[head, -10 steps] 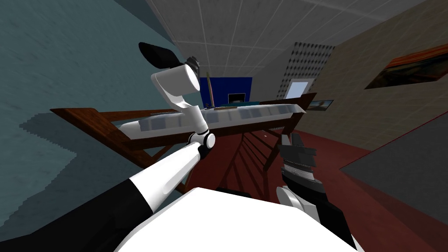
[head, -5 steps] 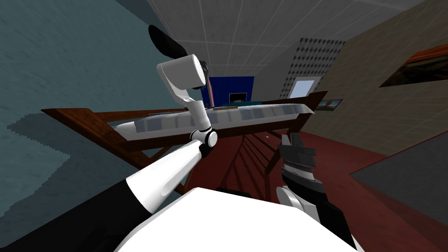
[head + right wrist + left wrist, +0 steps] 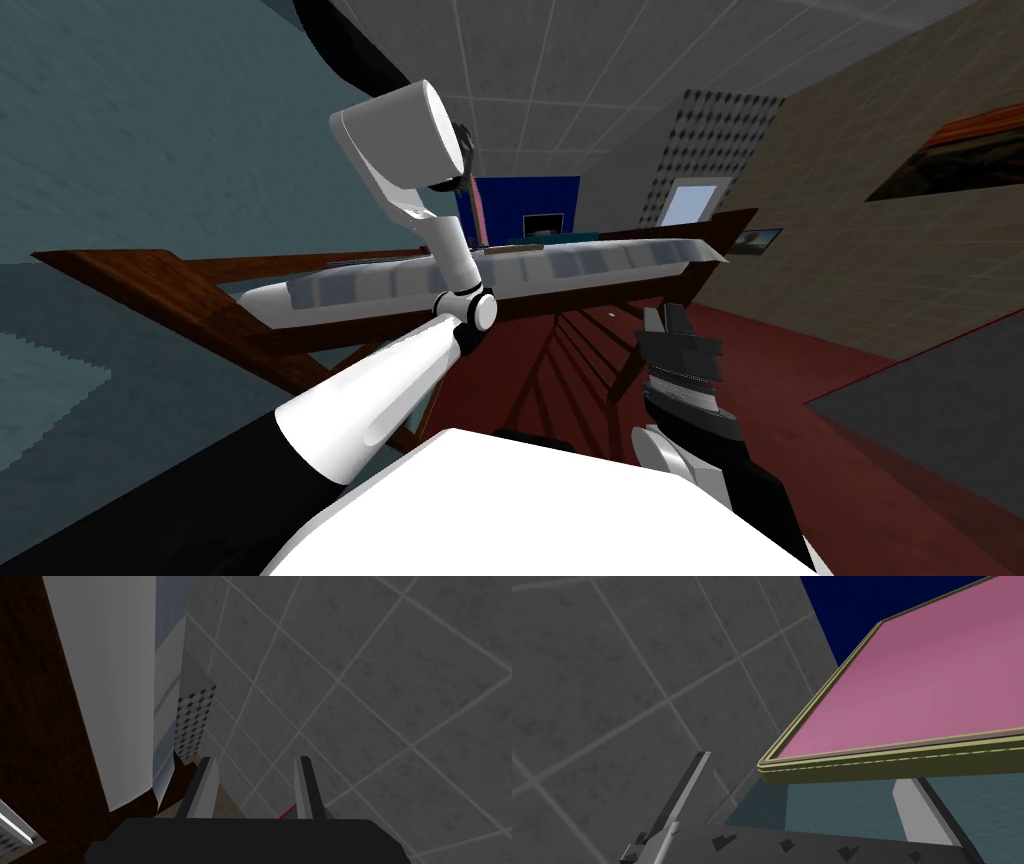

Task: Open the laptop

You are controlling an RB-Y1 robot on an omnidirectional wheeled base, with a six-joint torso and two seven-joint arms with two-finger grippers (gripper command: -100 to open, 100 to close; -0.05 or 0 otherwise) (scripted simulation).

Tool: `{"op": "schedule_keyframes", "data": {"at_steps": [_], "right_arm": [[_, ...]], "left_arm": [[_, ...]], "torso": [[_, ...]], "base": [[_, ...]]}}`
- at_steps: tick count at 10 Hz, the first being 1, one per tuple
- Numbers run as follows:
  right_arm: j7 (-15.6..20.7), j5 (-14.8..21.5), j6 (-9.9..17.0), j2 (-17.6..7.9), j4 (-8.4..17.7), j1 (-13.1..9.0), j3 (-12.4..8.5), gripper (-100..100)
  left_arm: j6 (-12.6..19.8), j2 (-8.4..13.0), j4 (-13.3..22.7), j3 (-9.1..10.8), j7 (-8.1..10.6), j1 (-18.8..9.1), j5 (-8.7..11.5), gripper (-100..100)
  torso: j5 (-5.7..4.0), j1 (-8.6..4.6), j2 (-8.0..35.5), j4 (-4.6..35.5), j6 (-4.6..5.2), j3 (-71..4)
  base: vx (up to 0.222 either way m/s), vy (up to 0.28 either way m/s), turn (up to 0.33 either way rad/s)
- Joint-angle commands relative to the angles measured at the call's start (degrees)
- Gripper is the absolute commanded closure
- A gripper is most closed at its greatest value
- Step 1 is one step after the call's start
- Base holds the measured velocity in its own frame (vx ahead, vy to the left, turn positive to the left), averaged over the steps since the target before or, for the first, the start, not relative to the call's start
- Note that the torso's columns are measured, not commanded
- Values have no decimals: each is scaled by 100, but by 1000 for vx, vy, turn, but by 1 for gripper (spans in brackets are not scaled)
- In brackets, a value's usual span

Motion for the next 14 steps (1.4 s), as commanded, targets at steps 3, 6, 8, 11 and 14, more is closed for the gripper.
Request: {"op": "schedule_keyframes", "data": {"at_steps": [3,6,8,11,14], "right_arm": [[0,0,0,1,0,-2,0,0],[0,0,1,0,1,-2,0,0],[0,0,0,0,0,-1,1,0],[0,0,0,0,0,-1,0,0],[0,0,0,0,0,-2,1,0]], "left_arm": [[-258,-1,12,-57,31,178,16,100],[-28,48,308,-425,-428,-38,115,100],[108,72,457,-607,-658,-152,166,100],[312,108,680,-880,-1002,-324,241,100],[392,102,859,-1109,-1292,-346,291,100]], "torso": [[28,5,98,-10,12,42],[-9,-22,17,10,7,13],[-6,-18,11,8,2,9],[-6,-13,30,11,6,20],[-10,-30,34,8,6,20]], "base": [[-76,2,30],[10,11,-34],[20,9,-26],[16,10,-23],[12,13,-11]]}}
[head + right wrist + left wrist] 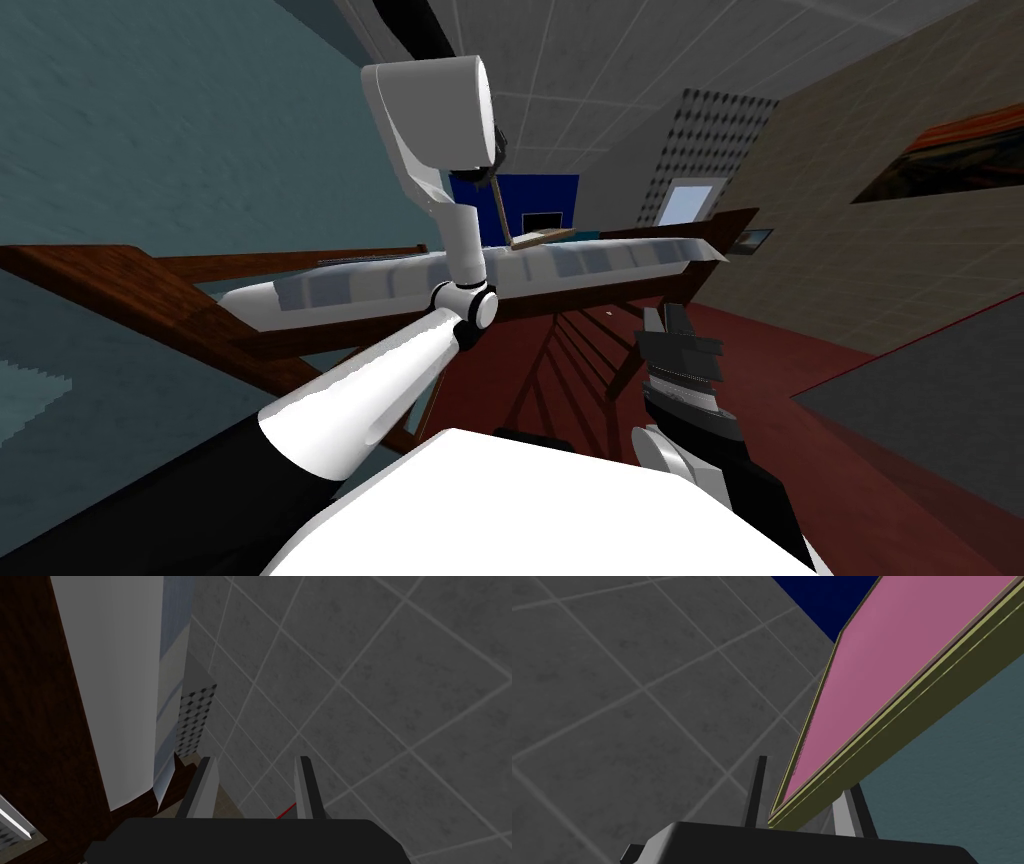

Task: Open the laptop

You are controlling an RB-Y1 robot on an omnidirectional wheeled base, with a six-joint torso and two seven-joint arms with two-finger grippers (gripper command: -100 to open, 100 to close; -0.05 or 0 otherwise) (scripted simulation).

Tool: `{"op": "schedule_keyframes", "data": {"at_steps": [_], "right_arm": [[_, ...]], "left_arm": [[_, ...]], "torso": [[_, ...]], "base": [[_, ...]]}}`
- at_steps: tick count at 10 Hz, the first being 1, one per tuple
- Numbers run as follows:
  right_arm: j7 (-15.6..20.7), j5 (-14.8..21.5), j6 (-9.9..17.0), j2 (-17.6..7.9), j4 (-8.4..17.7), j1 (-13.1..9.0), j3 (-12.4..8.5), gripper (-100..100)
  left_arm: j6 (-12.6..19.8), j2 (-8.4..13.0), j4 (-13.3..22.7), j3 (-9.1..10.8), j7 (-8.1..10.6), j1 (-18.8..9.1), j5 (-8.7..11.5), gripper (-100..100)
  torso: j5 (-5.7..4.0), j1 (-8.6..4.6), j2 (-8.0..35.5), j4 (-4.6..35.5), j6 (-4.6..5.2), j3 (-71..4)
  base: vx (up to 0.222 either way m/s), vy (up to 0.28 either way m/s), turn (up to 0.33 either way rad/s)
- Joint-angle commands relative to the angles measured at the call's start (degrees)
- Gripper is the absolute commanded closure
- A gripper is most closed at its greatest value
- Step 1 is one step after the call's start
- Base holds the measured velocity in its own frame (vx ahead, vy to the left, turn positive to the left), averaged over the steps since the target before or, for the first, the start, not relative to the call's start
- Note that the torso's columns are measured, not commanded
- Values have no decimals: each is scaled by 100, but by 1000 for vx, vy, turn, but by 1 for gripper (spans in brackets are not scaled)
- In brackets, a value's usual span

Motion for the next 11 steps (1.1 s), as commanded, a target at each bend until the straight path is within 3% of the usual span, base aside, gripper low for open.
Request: {"op": "schedule_keyframes", "data": {"at_steps": [1,8,9,10,11], "right_arm": [[0,0,0,0,0,0,0,0],[0,0,0,0,0,-1,0,0],[0,0,0,0,0,-1,0,0],[0,0,0,1,0,0,1,0],[0,0,0,0,0,0,0,0]], "left_arm": [[105,-37,190,-290,-358,9,75,100],[350,-123,633,-968,-1194,30,250,100],[259,-85,636,-898,-1091,-118,201,100],[304,-143,793,-1109,-1340,-43,231,100],[334,-172,870,-1206,-1452,6,246,100]], "torso": [[-7,-9,-3,-14,11,-8],[-5,-16,-83,-73,12,-78],[0,-5,-100,-80,9,-89],[13,19,-100,-66,-5,-82],[13,34,-99,-76,2,-87]], "base": [[19,24,-32],[5,11,-27],[-11,3,-14],[16,13,-45],[34,33,-31]]}}
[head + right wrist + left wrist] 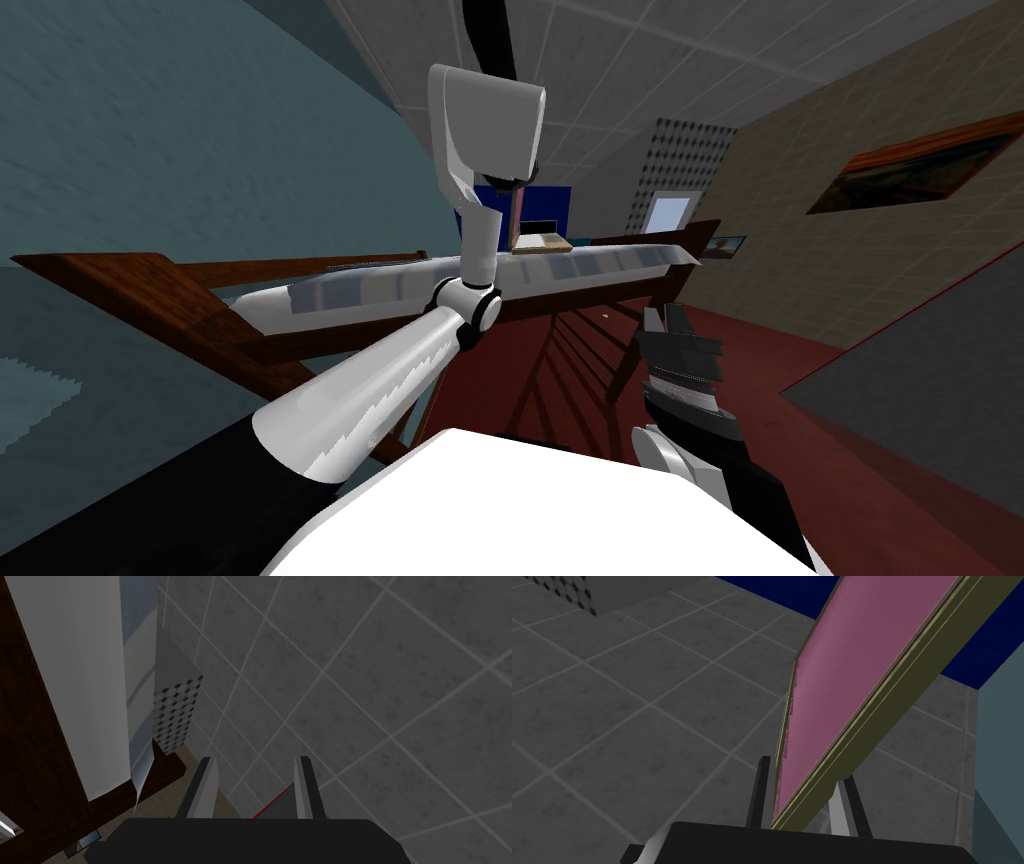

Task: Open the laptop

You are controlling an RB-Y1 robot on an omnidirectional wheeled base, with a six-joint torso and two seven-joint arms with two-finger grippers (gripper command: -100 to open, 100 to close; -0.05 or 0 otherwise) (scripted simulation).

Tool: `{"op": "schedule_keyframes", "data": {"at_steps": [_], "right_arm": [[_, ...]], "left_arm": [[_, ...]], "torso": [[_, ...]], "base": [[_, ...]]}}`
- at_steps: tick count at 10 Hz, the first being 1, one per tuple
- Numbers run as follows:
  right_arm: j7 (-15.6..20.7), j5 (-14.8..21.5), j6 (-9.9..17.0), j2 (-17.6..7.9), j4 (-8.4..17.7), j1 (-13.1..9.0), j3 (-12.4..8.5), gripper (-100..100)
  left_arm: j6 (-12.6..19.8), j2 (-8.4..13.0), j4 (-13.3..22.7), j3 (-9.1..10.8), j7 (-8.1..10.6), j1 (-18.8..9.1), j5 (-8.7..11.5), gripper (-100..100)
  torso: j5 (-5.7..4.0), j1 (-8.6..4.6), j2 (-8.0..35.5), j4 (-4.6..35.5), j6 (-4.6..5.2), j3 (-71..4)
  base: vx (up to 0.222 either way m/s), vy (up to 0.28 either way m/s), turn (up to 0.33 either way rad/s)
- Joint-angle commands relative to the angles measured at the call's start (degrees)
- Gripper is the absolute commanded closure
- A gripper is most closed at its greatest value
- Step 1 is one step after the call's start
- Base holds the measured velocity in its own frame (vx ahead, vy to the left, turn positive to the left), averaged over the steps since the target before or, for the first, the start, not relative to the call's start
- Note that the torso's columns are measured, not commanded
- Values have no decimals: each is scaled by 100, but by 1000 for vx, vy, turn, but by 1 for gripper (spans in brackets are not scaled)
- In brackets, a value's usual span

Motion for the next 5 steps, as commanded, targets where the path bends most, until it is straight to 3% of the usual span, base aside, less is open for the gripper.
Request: {"op": "schedule_keyframes", "data": {"at_steps": [1,5], "right_arm": [[0,0,0,-1,0,0,-1,0],[0,0,0,0,0,0,0,0]], "left_arm": [[132,-147,251,-325,-319,200,15,100],[192,-205,406,-519,-542,298,45,100]], "torso": [[-8,-12,-10,-14,8,-12],[-2,-14,-47,-31,-6,-40]], "base": [[28,41,-37],[7,10,-21]]}}
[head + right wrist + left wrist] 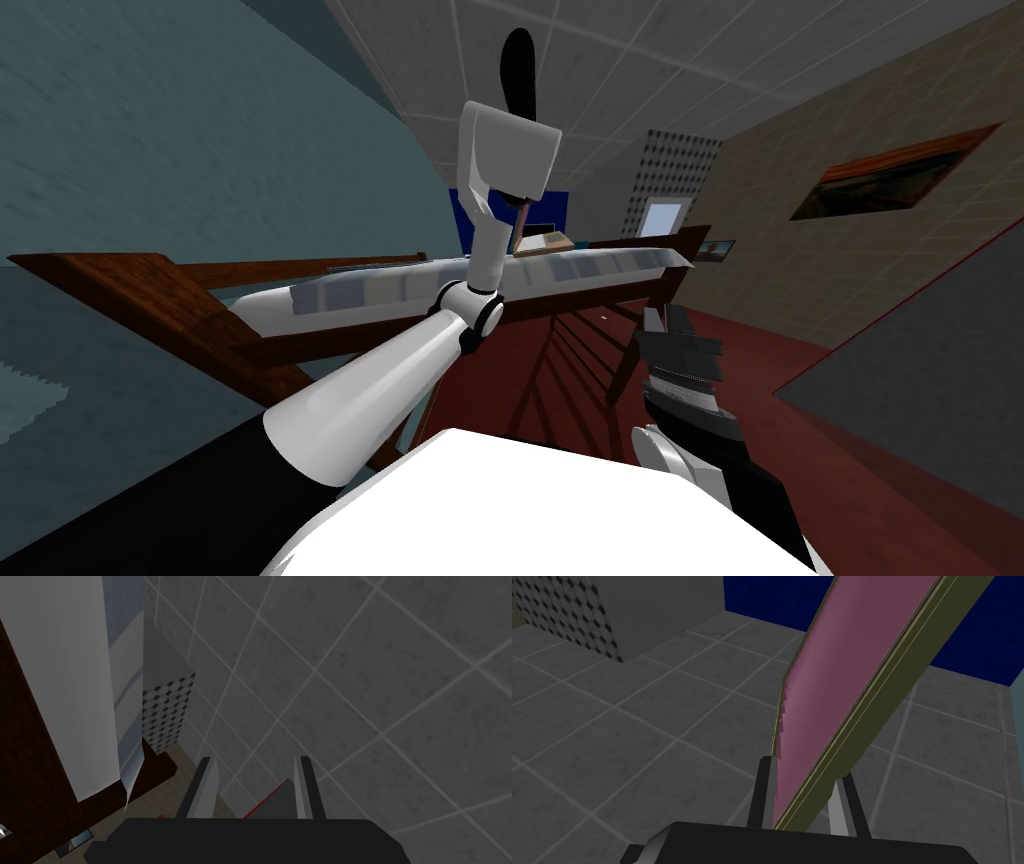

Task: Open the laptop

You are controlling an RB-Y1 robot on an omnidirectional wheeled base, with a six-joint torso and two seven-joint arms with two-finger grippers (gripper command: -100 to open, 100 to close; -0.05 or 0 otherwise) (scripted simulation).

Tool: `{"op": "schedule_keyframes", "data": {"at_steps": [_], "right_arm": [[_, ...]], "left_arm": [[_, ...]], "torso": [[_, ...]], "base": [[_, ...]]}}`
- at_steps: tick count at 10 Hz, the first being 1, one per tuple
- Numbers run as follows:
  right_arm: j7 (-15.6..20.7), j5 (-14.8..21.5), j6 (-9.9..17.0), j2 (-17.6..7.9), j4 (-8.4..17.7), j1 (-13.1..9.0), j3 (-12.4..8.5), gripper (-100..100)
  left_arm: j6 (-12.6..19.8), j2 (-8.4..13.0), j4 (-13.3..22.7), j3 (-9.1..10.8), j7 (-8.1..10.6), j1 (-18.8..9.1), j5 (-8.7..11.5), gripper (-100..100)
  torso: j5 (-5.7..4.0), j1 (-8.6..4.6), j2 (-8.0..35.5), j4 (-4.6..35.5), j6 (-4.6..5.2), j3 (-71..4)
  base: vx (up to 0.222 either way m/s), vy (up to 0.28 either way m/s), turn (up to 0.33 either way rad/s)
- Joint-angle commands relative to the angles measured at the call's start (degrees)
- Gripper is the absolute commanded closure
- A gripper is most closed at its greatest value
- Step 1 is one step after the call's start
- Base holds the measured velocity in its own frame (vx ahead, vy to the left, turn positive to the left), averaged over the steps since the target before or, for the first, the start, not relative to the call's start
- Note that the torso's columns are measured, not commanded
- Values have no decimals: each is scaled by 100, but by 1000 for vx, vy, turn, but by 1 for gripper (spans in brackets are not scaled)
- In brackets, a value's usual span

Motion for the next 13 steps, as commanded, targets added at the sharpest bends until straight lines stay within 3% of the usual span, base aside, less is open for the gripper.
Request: {"op": "schedule_keyframes", "data": {"at_steps": [1,5,7,8,9,13], "right_arm": [[0,0,0,0,0,0,0,0],[0,0,0,0,0,0,0,0],[0,0,0,0,-1,1,0,0],[0,0,0,0,-1,1,0,0],[0,0,0,-1,0,1,0,0],[0,0,0,0,0,1,0,0]], "left_arm": [[82,-88,203,-137,-80,113,-6,100],[172,-175,435,-428,-415,260,39,100],[66,-178,408,-428,-409,167,47,100],[202,-232,487,-638,-687,250,67,100],[306,-155,347,-458,-678,-16,97,-100],[744,-90,247,-282,-888,-380,167,-100]], "torso": [[-2,3,-7,4,3,-1],[21,50,-4,8,-18,2],[39,85,3,17,-34,10],[40,85,28,42,-23,35],[34,79,52,32,-20,42],[-10,1,94,103,6,98]], "base": [[8,8,-30],[17,11,-28],[0,4,-22],[8,7,-42],[33,-21,-40],[56,-39,-11]]}}
